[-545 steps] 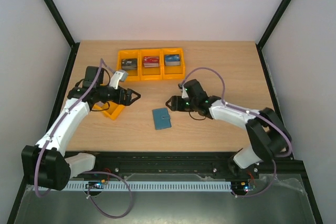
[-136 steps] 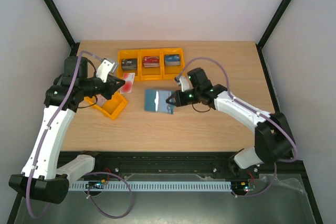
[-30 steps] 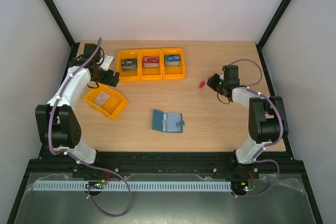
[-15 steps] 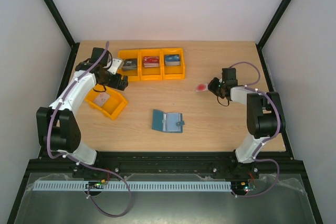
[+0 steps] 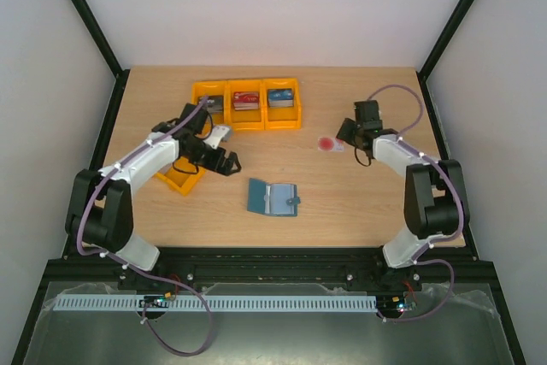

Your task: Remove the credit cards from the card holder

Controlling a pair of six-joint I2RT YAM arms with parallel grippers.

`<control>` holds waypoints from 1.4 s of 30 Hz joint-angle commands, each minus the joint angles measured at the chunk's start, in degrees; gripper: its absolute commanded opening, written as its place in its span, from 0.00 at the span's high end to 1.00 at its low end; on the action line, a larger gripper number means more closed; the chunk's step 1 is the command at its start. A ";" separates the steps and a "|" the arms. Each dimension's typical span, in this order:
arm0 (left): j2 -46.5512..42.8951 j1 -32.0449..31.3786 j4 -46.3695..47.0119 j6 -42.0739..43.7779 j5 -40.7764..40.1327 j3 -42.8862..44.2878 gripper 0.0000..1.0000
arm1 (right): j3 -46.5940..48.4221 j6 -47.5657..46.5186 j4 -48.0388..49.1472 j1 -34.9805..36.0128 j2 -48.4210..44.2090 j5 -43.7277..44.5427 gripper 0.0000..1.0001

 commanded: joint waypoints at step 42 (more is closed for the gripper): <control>5.28 -9.65 -13.57 10.20 13.63 22.23 0.98 | -10.48 -17.41 3.67 18.56 -25.44 -37.89 0.35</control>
